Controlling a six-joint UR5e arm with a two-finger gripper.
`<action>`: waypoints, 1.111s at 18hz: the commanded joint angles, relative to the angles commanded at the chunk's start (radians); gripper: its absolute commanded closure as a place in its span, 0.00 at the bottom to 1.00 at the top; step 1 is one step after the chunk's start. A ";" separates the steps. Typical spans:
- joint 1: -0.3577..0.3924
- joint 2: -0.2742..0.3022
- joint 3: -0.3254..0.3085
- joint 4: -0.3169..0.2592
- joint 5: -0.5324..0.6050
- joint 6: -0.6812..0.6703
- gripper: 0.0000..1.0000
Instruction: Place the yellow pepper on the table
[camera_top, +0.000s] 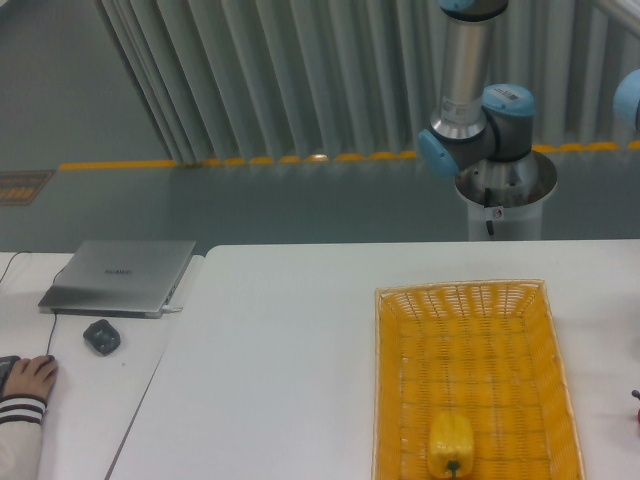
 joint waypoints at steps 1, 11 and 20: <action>0.002 0.000 0.000 0.000 0.002 0.002 0.00; -0.001 0.012 -0.038 0.006 -0.026 -0.086 0.00; -0.124 0.054 -0.048 0.003 -0.038 -0.441 0.00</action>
